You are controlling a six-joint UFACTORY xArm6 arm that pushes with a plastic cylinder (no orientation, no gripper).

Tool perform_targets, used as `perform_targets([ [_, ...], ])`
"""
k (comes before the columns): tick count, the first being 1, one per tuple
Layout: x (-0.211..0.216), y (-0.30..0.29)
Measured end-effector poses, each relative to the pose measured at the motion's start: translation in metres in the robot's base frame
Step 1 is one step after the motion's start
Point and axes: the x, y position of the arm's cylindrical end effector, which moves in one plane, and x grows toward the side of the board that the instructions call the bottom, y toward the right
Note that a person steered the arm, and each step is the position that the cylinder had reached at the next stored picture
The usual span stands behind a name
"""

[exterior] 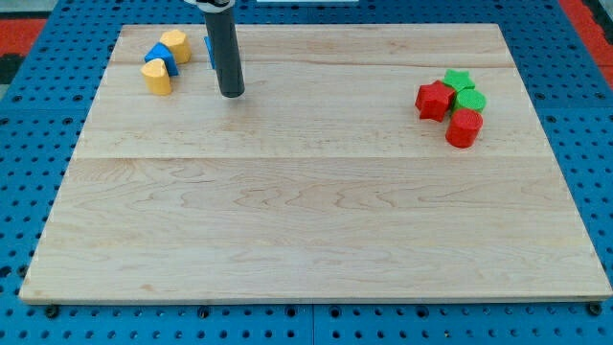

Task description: Move your arm to the top left

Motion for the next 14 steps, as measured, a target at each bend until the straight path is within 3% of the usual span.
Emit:
perform_targets([
  [2, 0.005, 0.005],
  [3, 0.028, 0.007],
  [4, 0.064, -0.012],
  [5, 0.066, -0.061],
  [7, 0.014, -0.143],
  [8, 0.021, -0.146],
  [11, -0.045, -0.151],
  [14, -0.062, -0.151],
])
